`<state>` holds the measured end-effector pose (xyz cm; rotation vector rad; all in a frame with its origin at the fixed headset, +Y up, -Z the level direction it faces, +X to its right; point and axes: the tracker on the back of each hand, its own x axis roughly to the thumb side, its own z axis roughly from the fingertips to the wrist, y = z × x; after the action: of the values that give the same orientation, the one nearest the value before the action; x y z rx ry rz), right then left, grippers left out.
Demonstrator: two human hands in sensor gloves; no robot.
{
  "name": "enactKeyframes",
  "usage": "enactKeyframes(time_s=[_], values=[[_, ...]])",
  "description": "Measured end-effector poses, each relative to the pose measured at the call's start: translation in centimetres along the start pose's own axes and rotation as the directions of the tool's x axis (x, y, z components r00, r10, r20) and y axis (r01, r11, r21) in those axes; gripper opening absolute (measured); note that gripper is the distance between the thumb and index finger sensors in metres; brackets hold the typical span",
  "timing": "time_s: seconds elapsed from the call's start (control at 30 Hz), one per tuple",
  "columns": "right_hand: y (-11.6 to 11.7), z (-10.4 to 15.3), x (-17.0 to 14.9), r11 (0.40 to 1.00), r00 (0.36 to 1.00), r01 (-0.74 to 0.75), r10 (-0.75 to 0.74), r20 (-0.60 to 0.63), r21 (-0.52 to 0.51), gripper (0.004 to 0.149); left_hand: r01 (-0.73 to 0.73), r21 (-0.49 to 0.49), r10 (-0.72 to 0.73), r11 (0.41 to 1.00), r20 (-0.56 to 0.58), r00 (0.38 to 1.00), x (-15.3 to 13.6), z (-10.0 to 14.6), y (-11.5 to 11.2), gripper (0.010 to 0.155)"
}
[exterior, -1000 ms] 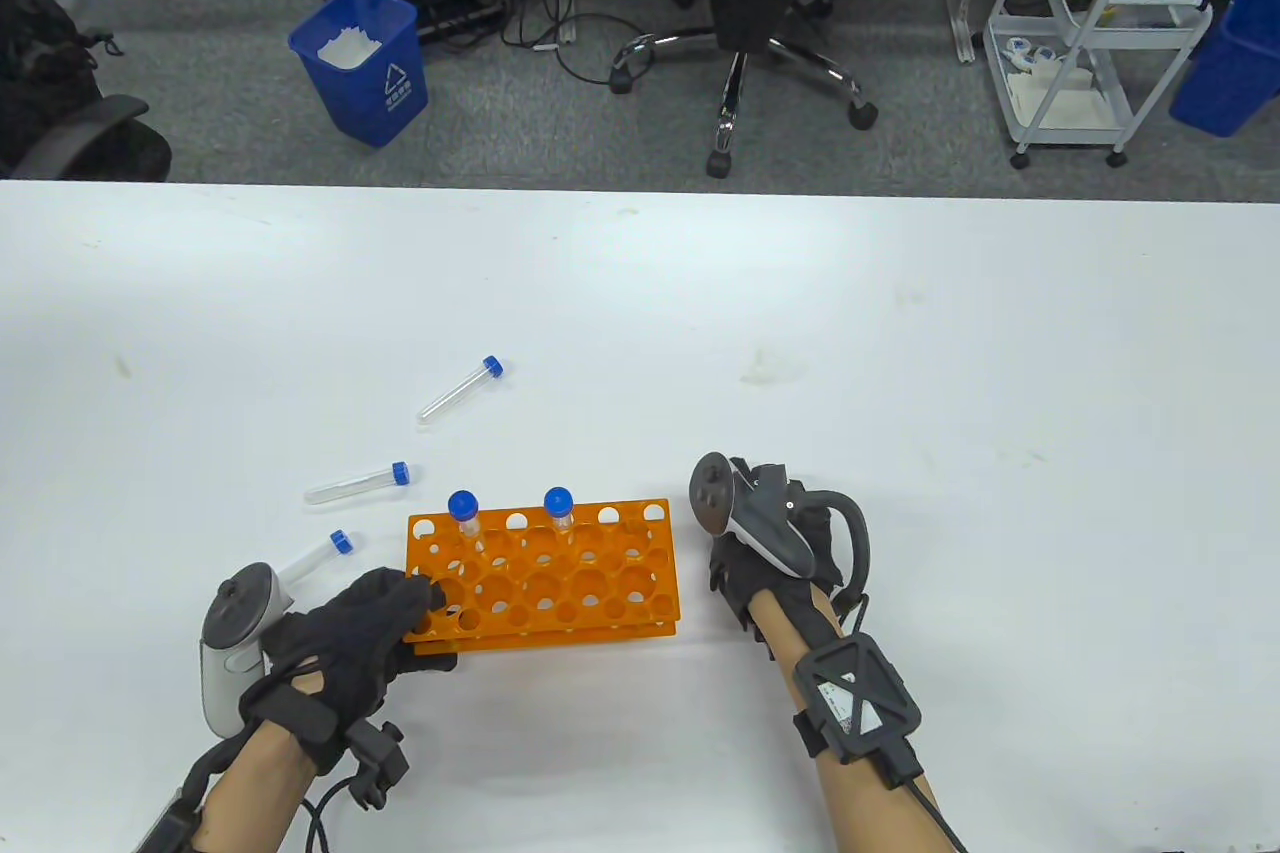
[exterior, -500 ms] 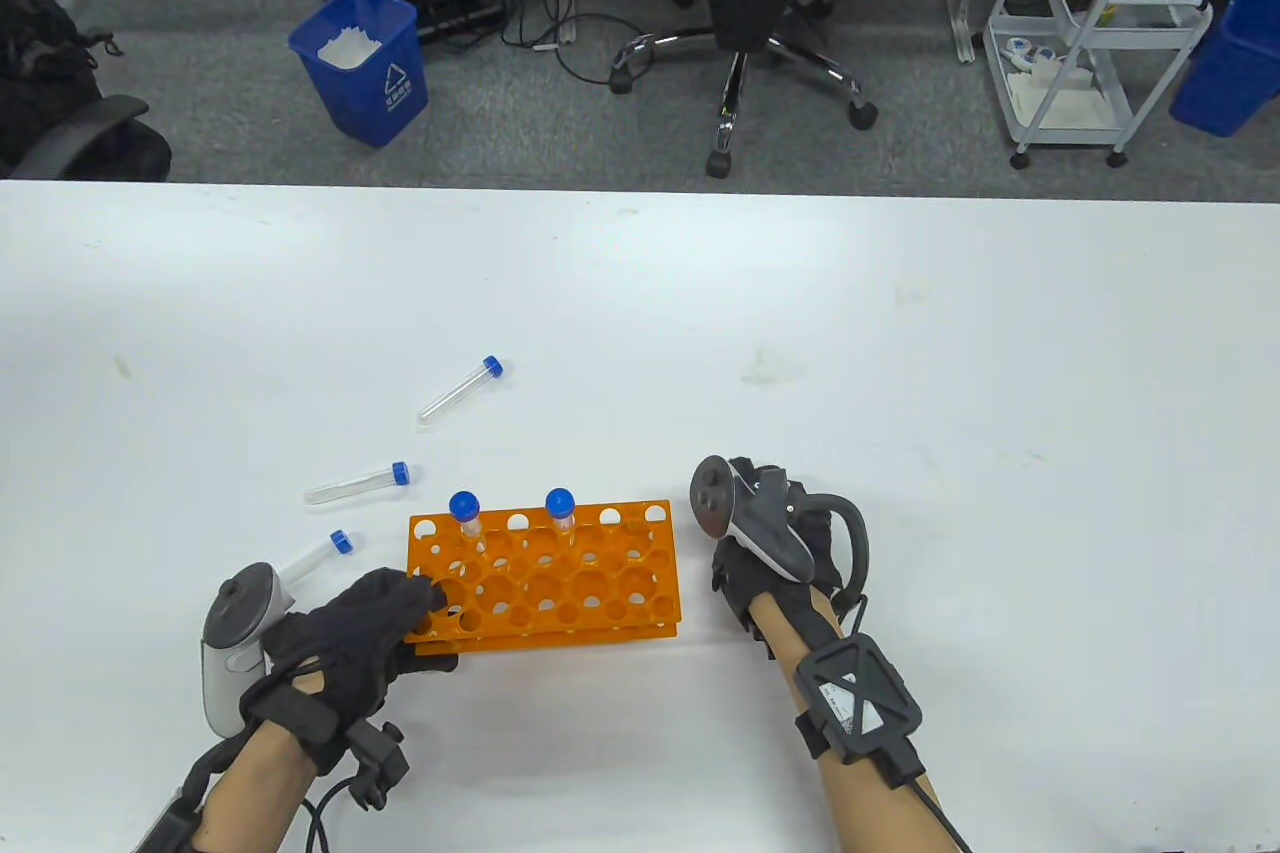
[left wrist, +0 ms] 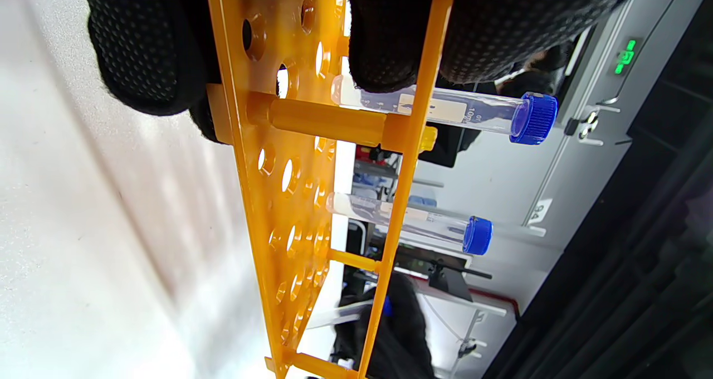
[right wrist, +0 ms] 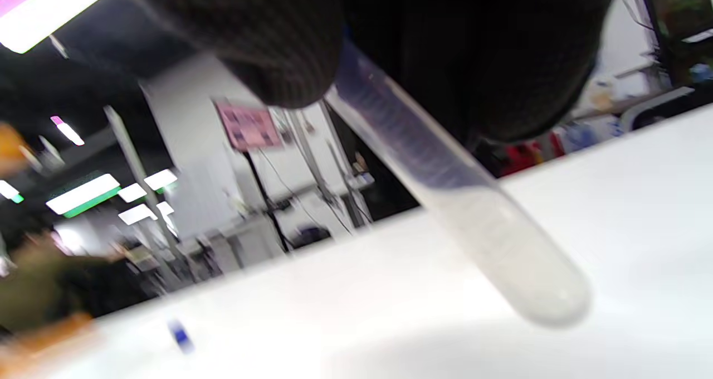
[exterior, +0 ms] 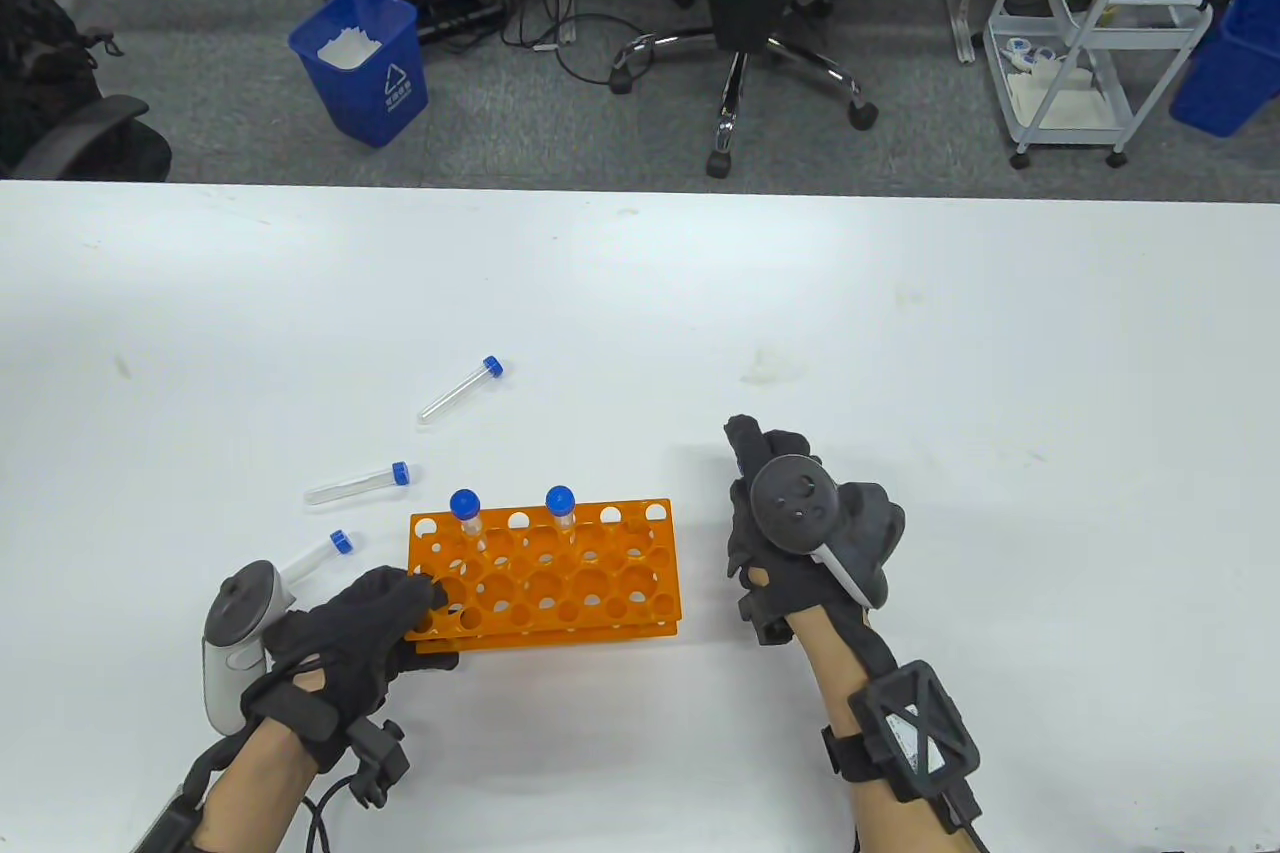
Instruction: Hold test tube rack and insert test tubes into grid holes one by one
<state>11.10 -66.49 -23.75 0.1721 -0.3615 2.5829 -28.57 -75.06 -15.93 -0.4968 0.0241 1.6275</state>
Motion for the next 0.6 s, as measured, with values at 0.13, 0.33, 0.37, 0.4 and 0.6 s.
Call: enactKeyframes(time_s=[0.13, 0.33, 0.37, 0.4, 0.6], values=[[-3.2, 1.3, 1.6, 0.975, 0.976, 0.158, -0.129, 0.176, -0.159, 0.055, -0.002, 0.000, 0.002, 1.000, 0.000, 1.000, 0.0, -0.1, -0.1, 0.039], [-5.3, 3.1, 3.8, 0.935, 0.933, 0.271, -0.197, 0.300, -0.227, 0.054, 0.000, -0.004, 0.000, 1.000, -0.011, 1.000, -0.3, -0.2, -0.2, 0.039], [-5.3, 3.4, 4.3, 0.940, 0.929, 0.266, -0.190, 0.318, -0.216, 0.055, 0.000, -0.004, 0.000, 1.000, -0.011, 1.000, -0.3, -0.2, -0.2, 0.039], [-5.3, 3.5, 4.8, 0.944, 0.926, 0.258, -0.180, 0.332, -0.208, 0.055, 0.001, -0.004, -0.001, 1.000, -0.011, 1.000, -0.3, -0.2, -0.2, 0.039], [-4.0, 3.8, 5.8, 0.970, 0.930, 0.169, -0.097, 0.354, -0.178, 0.055, 0.006, -0.007, -0.006, 1.000, -0.012, 1.000, -0.4, -0.2, -0.3, 0.039]])
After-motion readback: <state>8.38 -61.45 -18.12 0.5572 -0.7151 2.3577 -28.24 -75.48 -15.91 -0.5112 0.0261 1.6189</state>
